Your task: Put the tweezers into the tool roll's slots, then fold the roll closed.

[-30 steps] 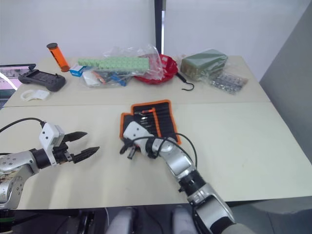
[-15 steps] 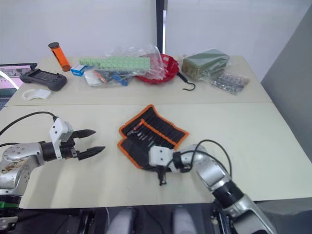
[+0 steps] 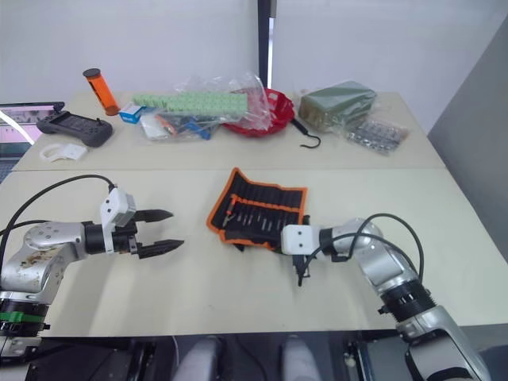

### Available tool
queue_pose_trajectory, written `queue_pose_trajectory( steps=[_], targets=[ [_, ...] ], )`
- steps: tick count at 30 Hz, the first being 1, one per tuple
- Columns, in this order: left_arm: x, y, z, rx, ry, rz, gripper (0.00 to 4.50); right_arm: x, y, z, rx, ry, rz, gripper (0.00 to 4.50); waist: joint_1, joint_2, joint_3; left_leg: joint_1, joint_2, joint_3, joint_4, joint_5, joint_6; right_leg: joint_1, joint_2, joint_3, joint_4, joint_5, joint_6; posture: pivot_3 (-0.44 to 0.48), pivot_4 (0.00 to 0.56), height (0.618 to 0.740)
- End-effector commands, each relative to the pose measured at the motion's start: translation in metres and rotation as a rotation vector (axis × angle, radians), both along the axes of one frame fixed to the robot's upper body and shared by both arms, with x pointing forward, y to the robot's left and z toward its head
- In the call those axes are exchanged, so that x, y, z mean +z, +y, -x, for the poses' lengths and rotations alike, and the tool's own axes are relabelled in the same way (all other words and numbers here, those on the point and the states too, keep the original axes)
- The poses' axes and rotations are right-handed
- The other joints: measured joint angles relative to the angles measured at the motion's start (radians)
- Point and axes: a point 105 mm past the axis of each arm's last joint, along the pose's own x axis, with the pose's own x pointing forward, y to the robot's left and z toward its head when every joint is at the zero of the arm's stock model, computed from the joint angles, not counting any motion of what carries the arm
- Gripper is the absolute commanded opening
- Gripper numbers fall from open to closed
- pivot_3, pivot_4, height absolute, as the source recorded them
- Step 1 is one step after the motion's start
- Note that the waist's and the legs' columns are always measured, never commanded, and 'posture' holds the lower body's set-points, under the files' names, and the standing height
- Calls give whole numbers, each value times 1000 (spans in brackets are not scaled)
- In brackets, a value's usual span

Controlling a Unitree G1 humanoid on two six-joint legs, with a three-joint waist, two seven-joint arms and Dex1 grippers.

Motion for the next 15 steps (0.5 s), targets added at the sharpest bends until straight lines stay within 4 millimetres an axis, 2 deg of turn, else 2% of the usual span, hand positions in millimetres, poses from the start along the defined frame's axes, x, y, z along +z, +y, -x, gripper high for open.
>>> queue_pose_trajectory(
  steps=[1, 10, 15],
  targets=[
    [16, -15, 0, -98, -70, -15, 4500, 17, 6, 13, 23, 8, -70, 15, -2, 0, 0, 0, 0, 0, 0, 0, 0, 0, 0, 0, 0, 0, 0, 0, 150, 740],
    [30, -35, -7, -261, -124, -73, 4500, 39, 5, 28, -50, 86, -164, 15, -5, 0, 1, 0, 0, 0, 0, 0, 0, 0, 0, 0, 0, 0, 0, 0, 150, 740],
    [25, -42, -5, -356, -150, -138, 4500, 42, 3, 32, -87, 126, -181, 1577, -7, 0, 1, -1, 0, 0, 0, 0, 0, 0, 0, 0, 0, 0, 0, 0, 150, 740]
  ],
)
